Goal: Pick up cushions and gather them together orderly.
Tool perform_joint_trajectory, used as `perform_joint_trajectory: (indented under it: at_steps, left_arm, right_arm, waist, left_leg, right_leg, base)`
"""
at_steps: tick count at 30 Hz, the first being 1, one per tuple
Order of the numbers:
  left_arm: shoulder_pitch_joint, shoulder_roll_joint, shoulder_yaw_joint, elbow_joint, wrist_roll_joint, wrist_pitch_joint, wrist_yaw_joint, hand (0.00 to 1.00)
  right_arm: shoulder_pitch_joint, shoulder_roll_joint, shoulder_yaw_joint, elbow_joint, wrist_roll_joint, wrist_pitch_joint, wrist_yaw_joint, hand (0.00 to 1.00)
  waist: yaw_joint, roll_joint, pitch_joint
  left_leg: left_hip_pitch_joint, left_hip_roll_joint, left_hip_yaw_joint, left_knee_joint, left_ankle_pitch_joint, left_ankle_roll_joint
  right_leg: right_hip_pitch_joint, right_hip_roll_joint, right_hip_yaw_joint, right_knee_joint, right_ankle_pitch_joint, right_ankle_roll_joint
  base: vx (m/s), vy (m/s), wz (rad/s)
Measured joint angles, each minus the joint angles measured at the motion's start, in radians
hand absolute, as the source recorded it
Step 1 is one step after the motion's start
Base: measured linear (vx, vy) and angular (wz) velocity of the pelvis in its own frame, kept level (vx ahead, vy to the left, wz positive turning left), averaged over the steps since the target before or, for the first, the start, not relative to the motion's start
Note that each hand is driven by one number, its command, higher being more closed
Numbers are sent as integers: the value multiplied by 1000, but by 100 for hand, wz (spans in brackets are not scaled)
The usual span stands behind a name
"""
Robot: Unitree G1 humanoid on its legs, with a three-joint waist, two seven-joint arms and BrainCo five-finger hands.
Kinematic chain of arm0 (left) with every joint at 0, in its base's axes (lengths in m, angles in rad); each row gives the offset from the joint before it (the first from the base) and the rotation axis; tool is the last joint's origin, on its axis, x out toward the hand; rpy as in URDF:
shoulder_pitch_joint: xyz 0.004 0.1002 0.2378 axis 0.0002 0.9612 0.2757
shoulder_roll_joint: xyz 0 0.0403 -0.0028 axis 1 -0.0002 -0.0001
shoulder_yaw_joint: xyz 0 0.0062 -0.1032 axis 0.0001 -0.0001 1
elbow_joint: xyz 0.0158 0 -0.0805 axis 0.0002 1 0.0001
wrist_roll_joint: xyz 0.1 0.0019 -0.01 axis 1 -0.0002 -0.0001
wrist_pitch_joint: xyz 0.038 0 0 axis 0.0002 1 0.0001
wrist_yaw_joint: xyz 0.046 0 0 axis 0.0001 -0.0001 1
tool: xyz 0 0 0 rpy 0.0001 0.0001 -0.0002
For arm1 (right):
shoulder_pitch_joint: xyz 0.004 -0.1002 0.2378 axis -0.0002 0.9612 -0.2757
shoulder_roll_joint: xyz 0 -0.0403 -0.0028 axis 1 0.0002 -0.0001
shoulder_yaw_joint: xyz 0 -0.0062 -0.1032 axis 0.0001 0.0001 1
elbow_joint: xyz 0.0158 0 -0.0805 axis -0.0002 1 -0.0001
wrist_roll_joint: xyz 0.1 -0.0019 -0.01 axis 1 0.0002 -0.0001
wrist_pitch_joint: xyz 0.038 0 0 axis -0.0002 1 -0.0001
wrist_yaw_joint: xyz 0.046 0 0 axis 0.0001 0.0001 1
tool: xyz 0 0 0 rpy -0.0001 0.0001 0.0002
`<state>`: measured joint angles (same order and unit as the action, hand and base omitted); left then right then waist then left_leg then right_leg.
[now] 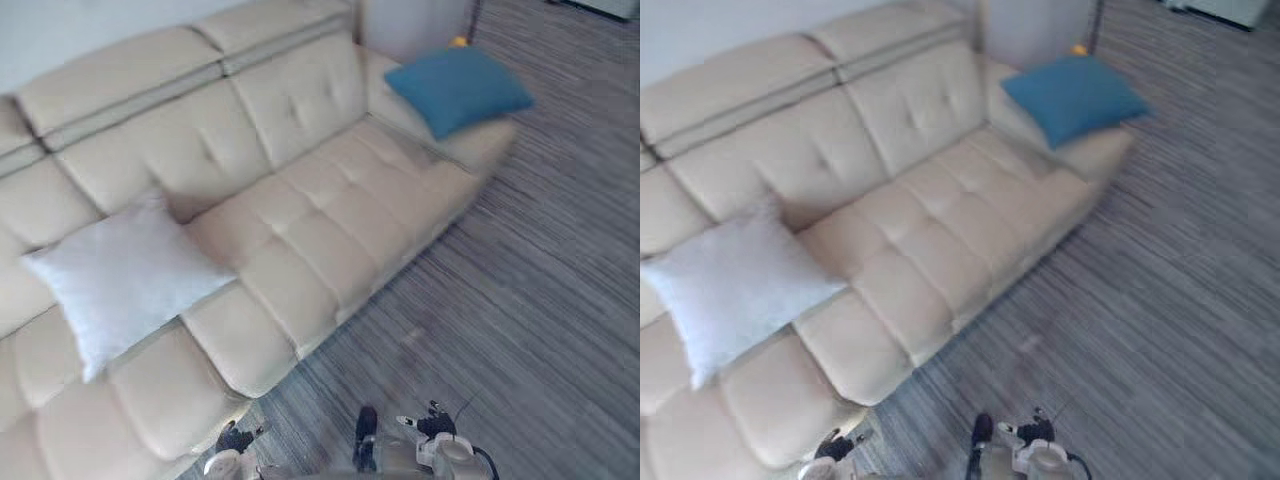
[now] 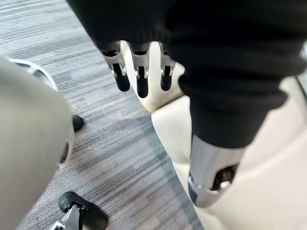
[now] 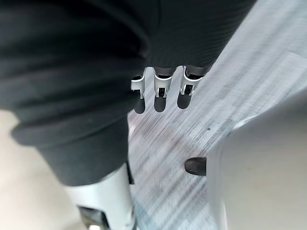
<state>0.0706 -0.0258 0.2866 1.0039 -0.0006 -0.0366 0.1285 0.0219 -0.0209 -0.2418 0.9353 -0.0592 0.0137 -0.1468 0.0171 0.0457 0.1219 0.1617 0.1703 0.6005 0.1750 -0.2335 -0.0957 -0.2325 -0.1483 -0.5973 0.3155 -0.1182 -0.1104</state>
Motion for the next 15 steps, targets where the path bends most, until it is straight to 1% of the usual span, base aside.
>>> perform_joint_trajectory:
  at_steps: [1, 2, 3, 4, 5, 6, 7, 8, 9, 10, 11, 12, 13, 14, 15]
  left_arm:
    - [0, 2, 0, 4, 0, 1, 0, 0]
    - [-1, 12, -1, 12, 1, 2, -2, 0]
    - [-2, 11, -10, 15, 1, 2, -4, 0]
    - [-2, 10, -12, 16, 3, 2, -5, 0]
    - [-4, 11, -8, 19, 16, 3, -10, 0]
    - [-6, 7, 13, 7, 18, 3, -11, 0]
    - [-6, 5, 24, 3, 19, 2, -11, 0]
    - [-6, 4, 38, -3, 18, 1, -14, 0]
    - [-7, 3, 37, -19, 18, 0, -18, 0]
    - [-9, 2, 35, -25, 18, 0, -19, 0]
    - [-10, 1, 30, -38, 18, -2, -19, 0]
    - [-10, -1, 30, -45, 17, -3, -19, 0]
    - [-10, -17, 32, -63, 17, -5, -18, 0]
    - [-10, -23, 32, -66, 17, -6, -18, 0]
    - [-10, -14, 30, -68, 18, -12, -19, 0]
  right_arm:
    - [-2, -1, -1, 0, 0, -1, 0, 0]
    - [-8, -2, -19, 3, 1, -8, -1, 0]
    - [-9, -9, -29, 23, 1, -12, -1, 0]
    - [-10, -14, -29, 27, 2, -12, -1, 0]
    - [0, -18, -29, 38, 9, -7, -2, 0]
    - [2, -20, -29, 34, 21, -7, -5, 0]
    - [1, -21, -29, 31, 21, -6, -8, 0]
    - [-2, -18, -28, 28, 23, -6, -13, 0]
    - [-3, -12, -28, 29, 23, -5, -13, 0]
    - [-2, -8, -29, 29, 23, -5, -13, 0]
    - [-5, -3, -29, 28, 23, -4, -15, 0]
    - [-3, -1, -29, 23, 23, -4, -17, 0]
    - [-3, 1, -28, 24, 23, -3, -22, 0]
    - [-4, 2, -27, 24, 23, -3, -23, 0]
    - [-10, 27, -7, 24, 22, 2, -28, 0]
  waist:
    - [0, -3, -3]
    - [-6, 8, 4]
    - [-9, 8, 5]
    - [-8, 8, 6]
    - [-10, 11, 12]
    - [-8, 22, 30]
    - [-5, 20, 39]
    - [3, 25, 42]
    - [16, 18, 45]
    - [20, 13, 49]
    - [27, 3, 54]
    - [31, 1, 55]
    - [45, 2, 54]
    - [47, 3, 54]
    - [67, -7, 27]
  left_leg:
    - [9, -1, 2, -3, 0, 0]
    - [23, 10, 8, 3, 0, 0]
    - [13, 35, 6, 65, 0, 0]
    - [3, 50, 2, 110, 0, 0]
    - [-60, 115, -42, 308, 5, 8]
    - [-127, 183, -102, 525, 31, 68]
    - [-154, 198, -135, 608, 14, 91]
    - [-223, 183, -232, 720, -32, 61]
    - [-274, 138, -297, 730, -65, 40]
    - [-295, 114, -319, 713, -72, 39]
    - [-339, 67, -362, 647, -83, 42]
    - [-355, 50, -379, 617, -86, 42]
    - [-400, 1, -456, 516, -89, 32]
    - [-414, -15, -484, 480, -87, 29]
    - [-405, -58, -557, 246, 44, 33]
  right_leg:
    - [7, 4, 5, 4, -4, 12]
    - [3, 34, 48, 10, -19, 26]
    - [3, 53, 74, 9, -36, 32]
    - [6, 62, 85, 7, -40, 29]
    - [32, 93, 111, -11, -47, 24]
    - [75, 132, 145, -31, -50, 7]
    - [87, 147, 165, -32, -56, -4]
    - [106, 173, 217, -28, -76, -30]
    - [126, 186, 266, -29, -81, -32]
    - [137, 187, 288, -29, -79, -27]
    - [157, 189, 337, -32, -82, -14]
    - [166, 193, 359, -37, -82, -11]
    - [175, 206, 426, -50, -88, 11]
    - [179, 212, 451, -55, -89, 15]
    - [202, 242, 643, -88, -107, 69]
  base:
    - [138, -140, -84]
    - [200, -233, -78]
    - [168, -195, -75]
    - [182, -224, -67]
    - [199, -232, -67]
    - [236, -252, -79]
    - [227, -166, -111]
    - [202, -43, -137]
    - [220, -29, -141]
    - [244, -20, -135]
    - [152, -11, -96]
    - [243, 26, -141]
    - [189, 58, -115]
    - [771, 376, -307]
    - [799, 436, -276]
